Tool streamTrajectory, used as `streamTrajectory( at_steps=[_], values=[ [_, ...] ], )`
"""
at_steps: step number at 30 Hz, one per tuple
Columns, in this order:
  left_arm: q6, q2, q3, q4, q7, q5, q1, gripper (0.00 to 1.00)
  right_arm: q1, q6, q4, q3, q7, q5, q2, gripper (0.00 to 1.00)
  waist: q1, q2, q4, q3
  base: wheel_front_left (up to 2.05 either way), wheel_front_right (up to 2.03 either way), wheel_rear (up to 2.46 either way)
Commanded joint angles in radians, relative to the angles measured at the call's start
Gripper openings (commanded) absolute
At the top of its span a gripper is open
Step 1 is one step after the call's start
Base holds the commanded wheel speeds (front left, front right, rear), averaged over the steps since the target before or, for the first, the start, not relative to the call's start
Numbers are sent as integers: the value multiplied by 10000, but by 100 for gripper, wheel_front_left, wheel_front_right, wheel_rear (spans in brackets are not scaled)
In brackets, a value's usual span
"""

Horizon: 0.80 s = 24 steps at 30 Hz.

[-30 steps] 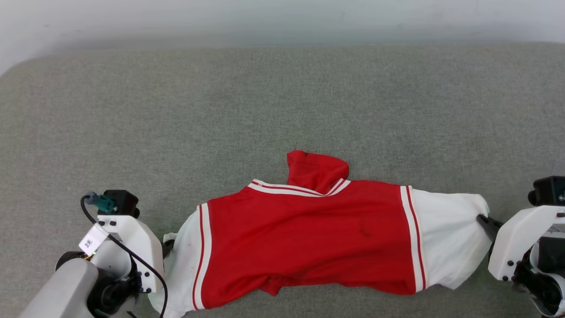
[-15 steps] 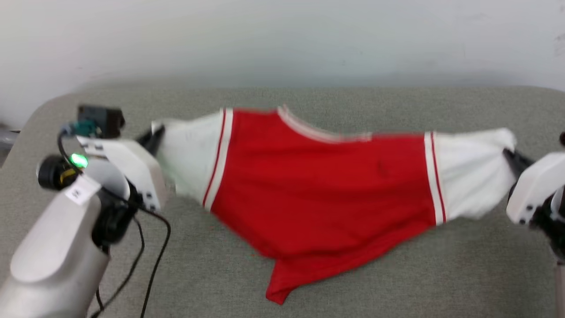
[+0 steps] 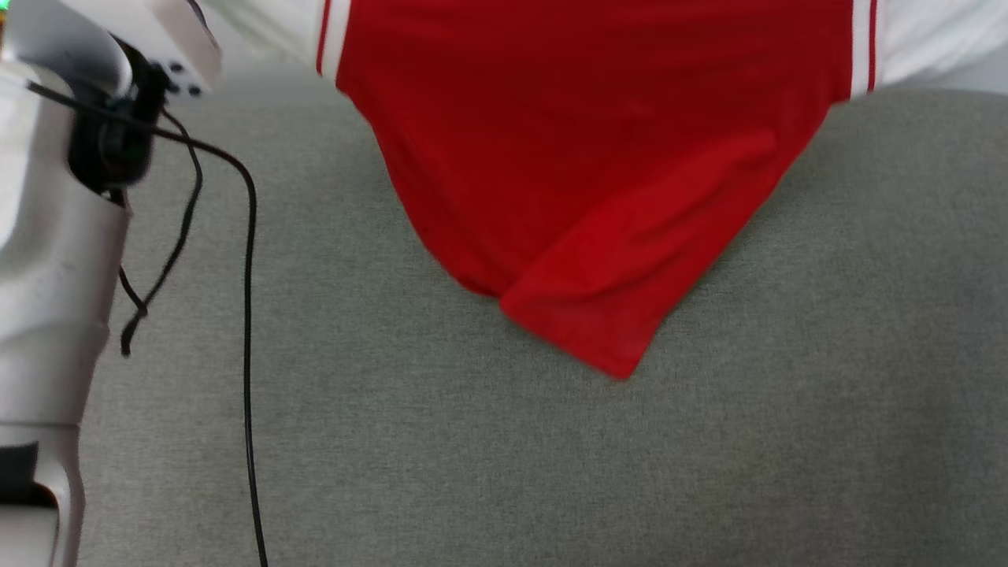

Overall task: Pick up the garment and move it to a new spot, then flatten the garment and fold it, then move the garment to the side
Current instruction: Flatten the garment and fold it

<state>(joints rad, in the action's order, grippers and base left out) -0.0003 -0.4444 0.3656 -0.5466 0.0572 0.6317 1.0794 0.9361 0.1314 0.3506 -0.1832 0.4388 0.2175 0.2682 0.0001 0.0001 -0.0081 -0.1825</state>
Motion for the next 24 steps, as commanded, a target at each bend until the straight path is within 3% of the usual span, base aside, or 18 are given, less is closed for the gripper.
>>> streamTrajectory(
  at_steps=[1, 14, 24],
  values=[
    [-40, 7, -78, -119, -166, -16, 278, 0, 370, -14, 145, 1, -86, -24, 45, 0, -1, -1, -164, -394, 0, 0, 0],
    [-566, -415, -411, -1434, -1750, -520, 3960, 0, 5309, -14, 2355, 533, -1838, -548, 393, 0, -1, -1, -654, -2264, 0, 0, 0],
    [-952, -150, -368, -1995, -2110, -57, 3735, 0, 6031, -14, 3861, 1546, -2845, 122, 352, 0, -1, -1, -544, -3396, 0, 0, 0]
  ],
)
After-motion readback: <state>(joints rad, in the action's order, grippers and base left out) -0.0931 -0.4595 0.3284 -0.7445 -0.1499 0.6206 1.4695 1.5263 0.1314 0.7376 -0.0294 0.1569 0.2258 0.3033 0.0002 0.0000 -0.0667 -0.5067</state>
